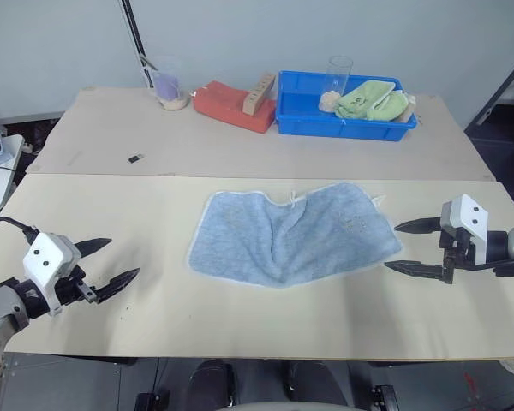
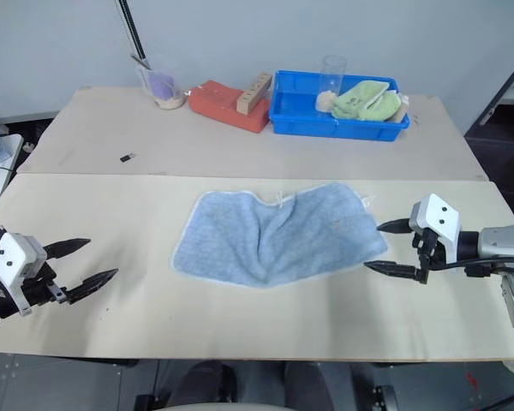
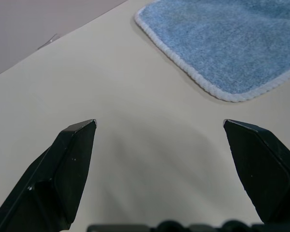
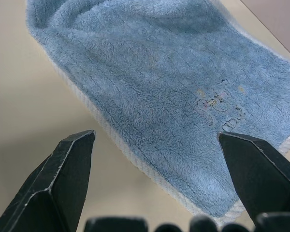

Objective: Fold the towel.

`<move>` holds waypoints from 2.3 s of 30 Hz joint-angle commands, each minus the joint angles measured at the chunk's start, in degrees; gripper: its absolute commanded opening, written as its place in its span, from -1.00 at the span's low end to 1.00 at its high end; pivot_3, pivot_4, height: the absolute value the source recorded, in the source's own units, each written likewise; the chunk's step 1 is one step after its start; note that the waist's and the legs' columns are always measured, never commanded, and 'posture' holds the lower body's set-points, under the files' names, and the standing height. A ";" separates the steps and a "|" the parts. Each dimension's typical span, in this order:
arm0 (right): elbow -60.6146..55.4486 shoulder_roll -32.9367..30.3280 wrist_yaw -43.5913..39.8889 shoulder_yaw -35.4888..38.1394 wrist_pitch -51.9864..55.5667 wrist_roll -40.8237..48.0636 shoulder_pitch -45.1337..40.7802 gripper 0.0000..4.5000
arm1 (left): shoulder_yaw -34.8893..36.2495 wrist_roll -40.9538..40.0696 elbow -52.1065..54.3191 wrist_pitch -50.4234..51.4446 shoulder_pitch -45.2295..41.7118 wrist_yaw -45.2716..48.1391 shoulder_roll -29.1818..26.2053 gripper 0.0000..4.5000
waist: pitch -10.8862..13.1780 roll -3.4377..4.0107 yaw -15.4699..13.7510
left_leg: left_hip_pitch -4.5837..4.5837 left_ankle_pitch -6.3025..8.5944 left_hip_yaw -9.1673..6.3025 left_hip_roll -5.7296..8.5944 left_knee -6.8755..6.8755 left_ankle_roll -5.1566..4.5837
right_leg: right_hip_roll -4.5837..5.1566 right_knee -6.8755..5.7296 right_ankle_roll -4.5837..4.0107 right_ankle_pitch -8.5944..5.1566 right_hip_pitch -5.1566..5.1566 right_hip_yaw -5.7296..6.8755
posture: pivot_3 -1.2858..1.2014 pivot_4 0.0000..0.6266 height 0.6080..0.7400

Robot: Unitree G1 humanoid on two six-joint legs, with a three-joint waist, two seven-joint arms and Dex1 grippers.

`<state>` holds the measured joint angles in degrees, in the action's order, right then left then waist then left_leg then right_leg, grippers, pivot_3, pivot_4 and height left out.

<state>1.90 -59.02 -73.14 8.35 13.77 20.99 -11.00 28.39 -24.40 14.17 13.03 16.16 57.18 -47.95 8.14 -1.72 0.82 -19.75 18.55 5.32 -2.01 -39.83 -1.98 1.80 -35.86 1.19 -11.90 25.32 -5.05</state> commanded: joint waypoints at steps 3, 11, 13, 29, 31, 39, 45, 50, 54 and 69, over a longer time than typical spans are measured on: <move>-2.99 -0.31 -0.57 2.00 2.33 3.00 -1.08 0.99 | -4.35 3.88 0.72 -8.48 -2.00 3.96 -1.63 1.00 | 0.00 0.00 -0.08 | 0.00 0.00 0.03 0.02 0.00 0.00 | 0.01 0.00 0.00 0.00 -0.01 -0.01 | 0.03 -0.52 0.65; -20.62 -3.86 -3.46 2.67 16.85 15.38 -0.82 0.99 | -18.74 11.02 -4.31 -13.73 -12.54 7.23 -2.17 1.00 | 0.01 0.04 -0.07 | -0.04 0.00 -0.09 0.00 0.00 0.00 | -0.01 -0.01 0.00 0.00 -0.01 0.01 | 0.03 -0.52 0.65; -24.76 -4.13 -2.75 2.84 20.27 19.00 -1.56 0.99 | -22.65 13.99 -6.41 -14.70 -16.16 6.96 -1.83 1.00 | 0.01 0.04 -0.10 | -0.08 0.00 -0.11 0.00 -0.01 0.00 | -0.02 0.00 0.00 0.01 0.01 0.02 | 0.03 -0.52 0.65; -30.56 -3.99 0.62 3.57 25.88 24.76 -4.25 1.00 | -37.13 22.17 -24.41 -25.89 -31.51 8.29 3.78 0.75 | -0.04 0.06 -0.86 | -0.14 -0.01 -0.17 0.10 -0.17 -0.01 | 0.10 0.00 0.10 0.07 -0.07 0.04 | 0.03 -0.52 0.65; -30.37 -4.14 0.40 3.83 25.67 24.66 -3.89 1.00 | -37.27 21.40 -24.10 -24.97 -31.18 8.74 3.75 0.44 | -0.04 0.06 -0.91 | -0.13 -0.01 -0.19 0.10 -0.19 -0.02 | 0.10 -0.01 0.11 0.07 -0.10 0.06 | 0.03 -0.52 0.65; -26.42 -5.58 -0.74 3.41 21.27 19.61 -2.80 1.00 | -36.43 18.35 -20.85 -19.72 -29.18 10.50 2.39 -0.93 | -0.04 0.06 -0.87 | -0.13 -0.01 -0.25 0.07 -0.28 -0.02 | 0.10 -0.08 0.12 0.07 -0.10 0.13 | 0.03 -0.52 0.65; -13.89 -7.47 -1.58 -2.33 2.82 1.05 -0.31 1.00 | -31.67 13.71 -14.96 -12.50 -26.33 8.07 1.55 -0.93 | -0.04 0.04 -0.15 | -0.21 -0.01 -0.23 0.07 -0.25 -0.02 | 0.12 -0.03 0.15 0.04 -0.02 0.17 | 0.03 -0.52 0.65; 3.84 -4.34 0.47 -11.21 -15.83 -14.07 -6.07 1.00 | -28.28 11.95 -11.90 -10.00 -22.71 6.54 1.27 -0.93 | -0.03 0.04 0.40 | -0.29 -0.01 -0.17 0.07 -0.25 -0.02 | 0.11 -0.05 0.13 0.05 0.09 0.16 | 0.03 -0.52 0.65; 15.74 0.88 1.51 -14.73 -22.81 -18.08 -12.43 1.00 | -27.76 13.06 -12.46 -11.89 -20.33 5.94 1.32 -0.93 | -0.01 0.07 0.34 | -0.17 -0.01 0.04 0.08 -0.22 -0.02 | 0.09 -0.06 0.10 0.04 0.05 0.14 | 0.03 -0.52 0.65; 28.75 4.70 -4.65 -17.64 -15.83 -19.33 -17.43 -0.76 | -26.93 13.27 -14.83 -14.97 -19.39 4.88 0.99 -1.00 | -0.02 0.07 -0.01 | 0.04 -0.01 0.10 0.12 -0.22 -0.03 | 0.28 -0.10 0.04 0.04 -0.20 0.19 | 0.03 -0.52 0.65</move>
<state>29.88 -54.04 -77.45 -10.06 -3.58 1.51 -29.08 -0.07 -11.03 -0.79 -1.08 -2.98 62.19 -46.06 8.12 -1.65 0.80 -19.70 18.54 5.37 -1.89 -40.05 -2.01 2.08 -35.96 1.23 -11.86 25.11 -4.87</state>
